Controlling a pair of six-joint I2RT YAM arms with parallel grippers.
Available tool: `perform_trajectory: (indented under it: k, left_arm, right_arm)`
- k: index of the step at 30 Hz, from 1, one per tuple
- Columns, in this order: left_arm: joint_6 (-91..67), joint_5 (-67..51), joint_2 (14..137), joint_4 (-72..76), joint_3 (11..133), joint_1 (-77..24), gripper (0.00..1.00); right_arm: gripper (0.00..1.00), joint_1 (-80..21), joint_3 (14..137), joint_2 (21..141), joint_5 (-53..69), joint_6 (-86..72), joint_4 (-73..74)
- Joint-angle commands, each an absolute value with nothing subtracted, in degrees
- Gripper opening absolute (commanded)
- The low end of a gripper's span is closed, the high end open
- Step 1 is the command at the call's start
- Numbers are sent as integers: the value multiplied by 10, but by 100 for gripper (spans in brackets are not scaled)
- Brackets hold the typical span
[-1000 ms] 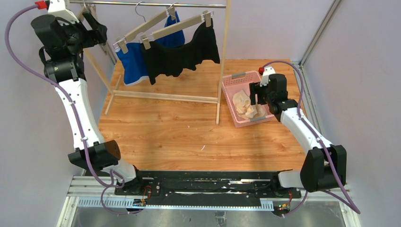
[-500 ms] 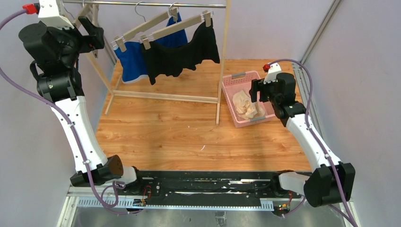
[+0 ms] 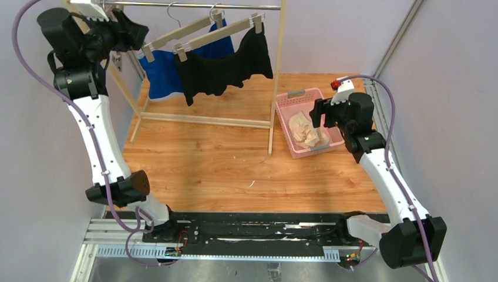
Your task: Remove the underwear clipped to the hanger
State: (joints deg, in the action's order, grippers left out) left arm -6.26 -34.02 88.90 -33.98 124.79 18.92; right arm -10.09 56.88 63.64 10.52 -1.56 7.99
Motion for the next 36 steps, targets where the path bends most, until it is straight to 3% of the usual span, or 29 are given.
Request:
perform_trajectory:
  k: [1, 7, 19, 36]
  left_arm:
    - [-46, -355, 958, -436, 1399, 155, 68]
    - [-23, -349, 973, -463, 1424, 144, 62]
    - [106, -309, 960, -505, 1379, 118, 64]
    - [119, -309, 959, -457, 1348, 92, 53]
  right_arm:
    - [78, -106, 560, 621, 111, -24, 87]
    - [78, -108, 553, 612, 105, -20, 93]
    - [78, -118, 540, 601, 122, -22, 90]
    - [78, -133, 529, 602, 125, -17, 88]
